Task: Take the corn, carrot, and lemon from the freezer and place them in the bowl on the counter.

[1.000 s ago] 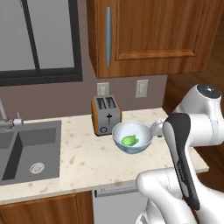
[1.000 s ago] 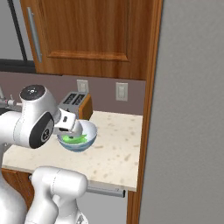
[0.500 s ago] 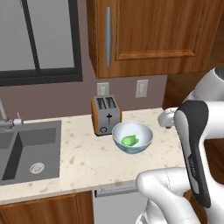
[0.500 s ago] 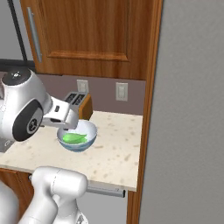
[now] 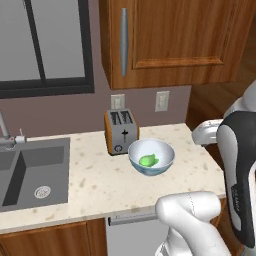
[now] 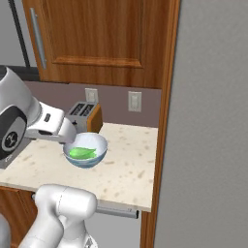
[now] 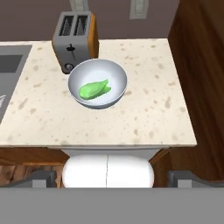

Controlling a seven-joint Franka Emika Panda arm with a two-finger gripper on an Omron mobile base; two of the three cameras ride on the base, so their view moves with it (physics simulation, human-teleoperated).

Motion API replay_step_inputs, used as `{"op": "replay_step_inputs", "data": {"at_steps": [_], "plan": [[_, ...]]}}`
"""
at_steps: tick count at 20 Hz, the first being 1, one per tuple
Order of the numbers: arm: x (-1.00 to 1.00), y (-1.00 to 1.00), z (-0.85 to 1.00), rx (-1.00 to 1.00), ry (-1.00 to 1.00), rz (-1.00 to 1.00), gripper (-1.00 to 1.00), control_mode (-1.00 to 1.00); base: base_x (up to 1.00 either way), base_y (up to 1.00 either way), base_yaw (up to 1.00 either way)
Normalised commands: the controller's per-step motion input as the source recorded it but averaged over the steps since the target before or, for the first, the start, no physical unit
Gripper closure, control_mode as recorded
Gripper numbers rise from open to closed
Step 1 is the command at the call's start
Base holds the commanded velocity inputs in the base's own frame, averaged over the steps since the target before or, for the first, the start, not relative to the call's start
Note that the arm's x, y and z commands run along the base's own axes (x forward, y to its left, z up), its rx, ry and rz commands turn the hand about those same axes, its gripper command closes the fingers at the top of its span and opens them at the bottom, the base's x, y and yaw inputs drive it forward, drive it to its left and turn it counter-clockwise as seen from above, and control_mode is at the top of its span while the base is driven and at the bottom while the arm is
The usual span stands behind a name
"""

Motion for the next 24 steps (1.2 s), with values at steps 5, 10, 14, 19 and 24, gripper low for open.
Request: {"op": "replay_step_inputs", "data": {"at_steps": [5, 10, 14, 19, 24], "plan": [[-0.3, -0.03, 0.11, 0.0, 0.0, -0.02, -1.0, -1.0, 0.0, 0.0, 0.0], [-0.05, -0.02, 0.01, 0.0, 0.0, -0.01, -1.0, -1.0, 0.0, 0.0, 0.0], [-0.08, 0.0, 0.0, 0.0, 0.0, 0.0, -1.0, 1.0, -0.23, 0.0, 0.0], [0.0, 0.0, 0.0, 0.0, 0.0, 0.0, -1.0, 1.0, -0.88, 0.0, 0.0], [0.0, 0.0, 0.0, 0.0, 0.0, 0.0, -1.0, 1.0, -0.94, 0.01, 0.0]]}}
